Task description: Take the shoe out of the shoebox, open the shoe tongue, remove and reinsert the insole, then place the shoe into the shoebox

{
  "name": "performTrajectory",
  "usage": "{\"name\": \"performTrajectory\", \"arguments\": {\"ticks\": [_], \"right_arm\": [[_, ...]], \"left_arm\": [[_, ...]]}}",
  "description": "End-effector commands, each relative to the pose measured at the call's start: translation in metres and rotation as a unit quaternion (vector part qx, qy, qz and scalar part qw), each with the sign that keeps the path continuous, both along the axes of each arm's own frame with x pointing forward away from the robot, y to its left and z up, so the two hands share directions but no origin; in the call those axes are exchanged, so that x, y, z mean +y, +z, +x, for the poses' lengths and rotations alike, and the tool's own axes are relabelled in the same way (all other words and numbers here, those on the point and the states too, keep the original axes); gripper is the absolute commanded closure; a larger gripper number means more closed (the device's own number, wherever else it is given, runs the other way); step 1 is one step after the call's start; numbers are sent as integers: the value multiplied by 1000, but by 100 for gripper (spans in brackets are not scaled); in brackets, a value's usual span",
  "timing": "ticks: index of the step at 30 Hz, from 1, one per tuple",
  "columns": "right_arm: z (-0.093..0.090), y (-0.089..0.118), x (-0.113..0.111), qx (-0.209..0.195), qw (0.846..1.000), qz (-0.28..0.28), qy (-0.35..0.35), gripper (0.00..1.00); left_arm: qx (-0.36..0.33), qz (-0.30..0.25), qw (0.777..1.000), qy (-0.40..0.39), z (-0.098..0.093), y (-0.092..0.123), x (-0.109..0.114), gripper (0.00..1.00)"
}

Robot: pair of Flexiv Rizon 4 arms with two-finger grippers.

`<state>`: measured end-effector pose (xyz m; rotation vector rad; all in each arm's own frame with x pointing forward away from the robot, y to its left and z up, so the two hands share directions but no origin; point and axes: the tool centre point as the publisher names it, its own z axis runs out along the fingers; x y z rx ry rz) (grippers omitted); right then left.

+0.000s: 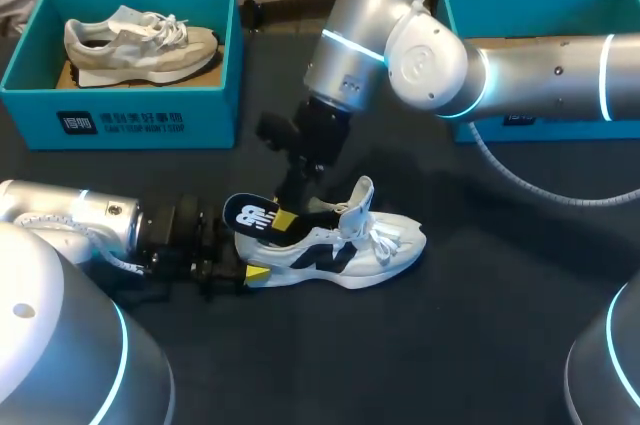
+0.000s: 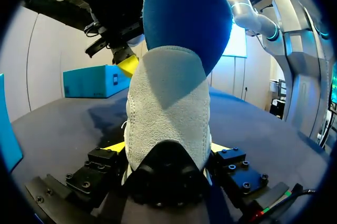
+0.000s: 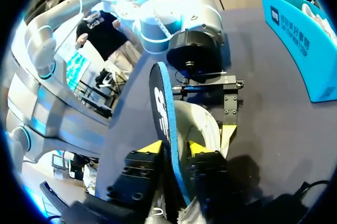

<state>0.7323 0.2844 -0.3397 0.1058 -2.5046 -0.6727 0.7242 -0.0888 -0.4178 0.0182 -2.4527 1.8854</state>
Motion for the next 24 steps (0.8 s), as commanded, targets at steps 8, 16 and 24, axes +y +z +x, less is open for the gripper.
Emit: {"name": "performTrajectory", "arguments": {"ticks": [8, 16, 24], "right_arm": [[1, 2, 6, 0, 1000, 20, -2, 100], [8, 25, 10, -14, 999, 47, -11, 100], [19, 53, 20, -46, 995, 78, -33, 100]], "left_arm": [[-1, 0, 1000, 2, 0, -2, 0, 100], [-1, 0, 1000, 2, 0, -2, 0, 100], [-1, 0, 1000, 2, 0, -2, 0, 100]]}}
